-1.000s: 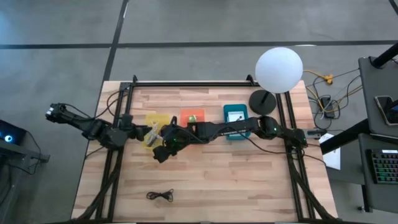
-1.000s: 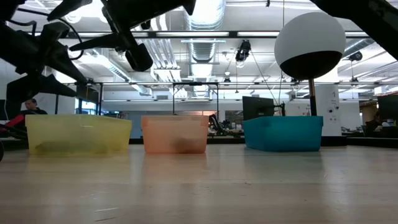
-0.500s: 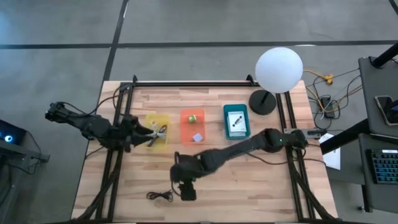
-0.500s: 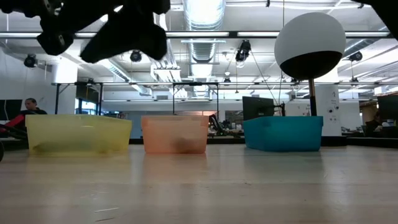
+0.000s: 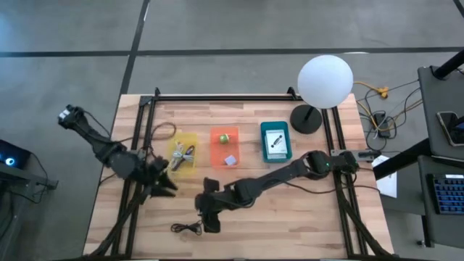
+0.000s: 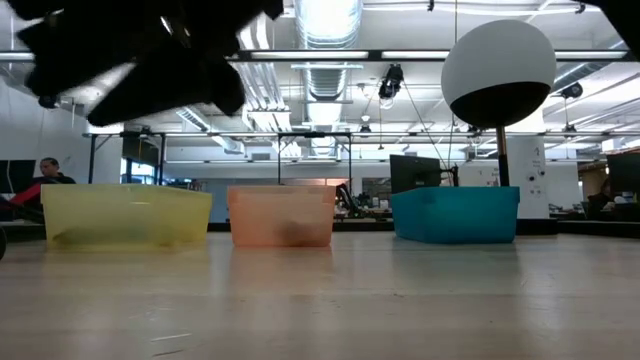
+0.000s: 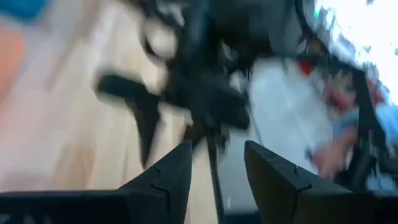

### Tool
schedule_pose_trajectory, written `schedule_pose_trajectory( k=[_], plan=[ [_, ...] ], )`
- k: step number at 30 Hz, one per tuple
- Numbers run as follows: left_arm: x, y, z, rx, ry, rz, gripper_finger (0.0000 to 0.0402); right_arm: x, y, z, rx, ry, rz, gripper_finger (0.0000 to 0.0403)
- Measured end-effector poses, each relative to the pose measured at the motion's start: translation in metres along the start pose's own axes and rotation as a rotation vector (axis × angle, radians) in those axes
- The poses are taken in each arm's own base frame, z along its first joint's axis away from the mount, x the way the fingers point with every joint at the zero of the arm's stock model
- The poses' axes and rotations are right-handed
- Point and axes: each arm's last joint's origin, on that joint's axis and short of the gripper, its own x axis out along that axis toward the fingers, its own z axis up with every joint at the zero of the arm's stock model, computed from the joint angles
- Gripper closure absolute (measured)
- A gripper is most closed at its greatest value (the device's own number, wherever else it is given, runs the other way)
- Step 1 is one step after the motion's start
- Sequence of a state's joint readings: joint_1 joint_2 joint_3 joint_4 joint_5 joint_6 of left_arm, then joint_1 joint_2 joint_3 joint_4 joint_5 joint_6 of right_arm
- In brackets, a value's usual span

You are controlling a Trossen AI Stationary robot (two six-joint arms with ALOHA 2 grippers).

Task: Pick and place items into bin
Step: Put the black charger cable into the yellow bin

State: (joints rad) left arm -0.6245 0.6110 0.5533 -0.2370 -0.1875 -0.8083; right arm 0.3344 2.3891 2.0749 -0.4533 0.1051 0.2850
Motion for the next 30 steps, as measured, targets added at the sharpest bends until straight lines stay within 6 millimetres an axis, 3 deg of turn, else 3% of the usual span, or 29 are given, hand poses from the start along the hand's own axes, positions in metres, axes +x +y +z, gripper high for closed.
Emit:
schedule_pose_trajectory(
  k=[6,10,13,16,19,25,30],
  plan=[
    [0.021,-0.010,-0.049,0.005,0.283,0.101,0.0301,0.000,-0.003,-0.012,0.244,0.104,-0.048,0.0207],
    [0.039,-0.013,-0.078,0.056,0.342,0.236,0.0318,-0.006,-0.001,-0.013,0.332,0.159,-0.077,0.0207],
    [0.054,-0.021,-0.087,0.067,0.351,0.272,0.0316,-0.013,0.007,-0.011,0.311,0.177,-0.076,0.0207],
    [0.067,-0.016,-0.102,0.113,0.414,0.353,0.0297,-0.021,0.016,-0.008,0.282,0.197,-0.070,0.0207],
    [0.082,-0.027,-0.106,0.116,0.420,0.357,0.0268,-0.030,0.024,-0.010,0.220,0.248,-0.076,0.0207],
    [0.109,-0.041,-0.114,0.149,0.446,0.400,0.0220,-0.041,0.044,-0.028,0.079,0.376,-0.095,0.0207],
    [0.127,-0.042,-0.126,0.175,0.472,0.458,0.0199,-0.047,0.064,-0.039,0.004,0.370,-0.168,0.0207]
  ],
)
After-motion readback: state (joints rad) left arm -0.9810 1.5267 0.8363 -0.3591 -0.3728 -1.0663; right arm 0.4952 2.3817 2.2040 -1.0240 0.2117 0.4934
